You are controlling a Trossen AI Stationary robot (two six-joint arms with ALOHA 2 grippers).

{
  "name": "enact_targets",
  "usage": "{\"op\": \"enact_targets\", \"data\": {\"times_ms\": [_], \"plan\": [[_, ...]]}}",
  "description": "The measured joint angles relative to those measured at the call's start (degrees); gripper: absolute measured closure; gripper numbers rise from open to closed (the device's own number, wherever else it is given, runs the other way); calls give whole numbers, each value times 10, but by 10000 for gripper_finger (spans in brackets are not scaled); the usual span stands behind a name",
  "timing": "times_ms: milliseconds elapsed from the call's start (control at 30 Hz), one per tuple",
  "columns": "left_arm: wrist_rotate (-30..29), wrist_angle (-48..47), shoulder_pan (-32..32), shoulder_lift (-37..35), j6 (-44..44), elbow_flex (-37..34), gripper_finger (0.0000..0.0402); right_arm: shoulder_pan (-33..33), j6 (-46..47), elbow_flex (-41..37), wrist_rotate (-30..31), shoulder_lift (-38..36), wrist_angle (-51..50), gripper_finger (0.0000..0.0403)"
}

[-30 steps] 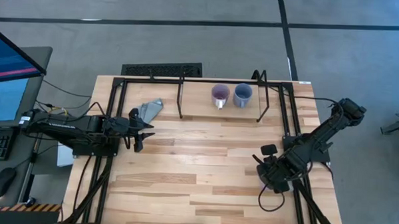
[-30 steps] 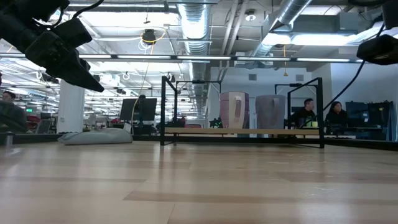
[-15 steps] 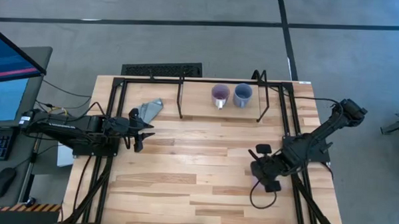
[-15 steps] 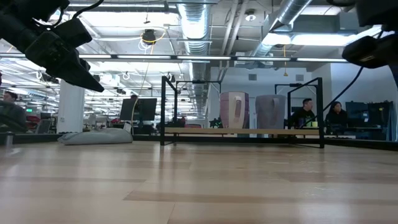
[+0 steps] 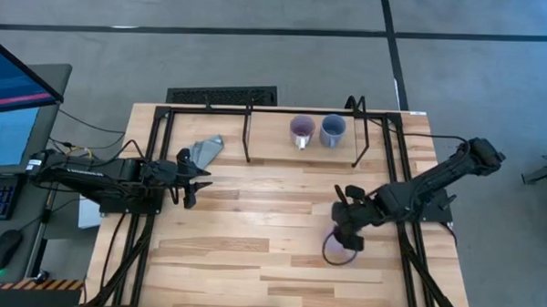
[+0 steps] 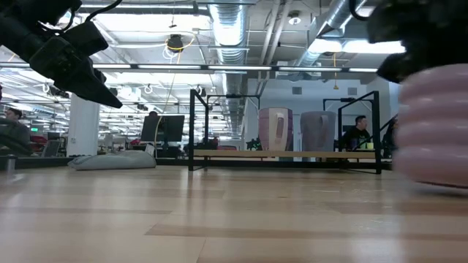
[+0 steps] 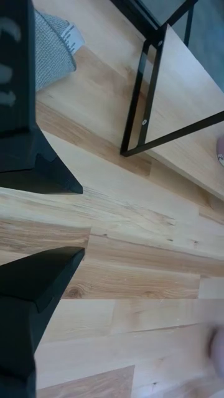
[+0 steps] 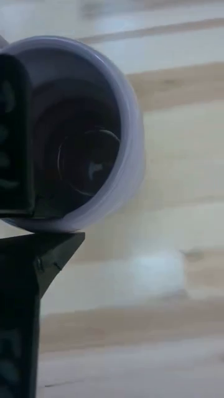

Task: Stack small to large cups/mugs on shelf
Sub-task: Put the purple cup on the shelf

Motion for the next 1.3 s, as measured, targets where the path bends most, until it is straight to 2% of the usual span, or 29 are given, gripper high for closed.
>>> {"op": "enact_targets", "data": {"times_ms": [133,267,633,767,967,1100,1200,1300], "plan": [[0,0,0,0,0,0,262,-43,14,0,10,0,45,370],[0,0,0,0,2,0,262,-78,-12,0,8,0,93,370],[-1,-1,0,0,9,0,262,-171,-165,0,11,0,234,370],[-4,0,0,0,18,0,262,-223,-211,21,11,0,235,370],[-5,1,0,0,55,0,262,-296,-232,60,12,2,236,370],[-5,3,0,0,75,0,262,-310,-255,100,7,41,225,370],[-5,4,0,0,77,0,262,-304,-290,153,1,99,227,370],[-9,3,0,0,78,0,262,-296,-302,215,2,159,176,370]]}}
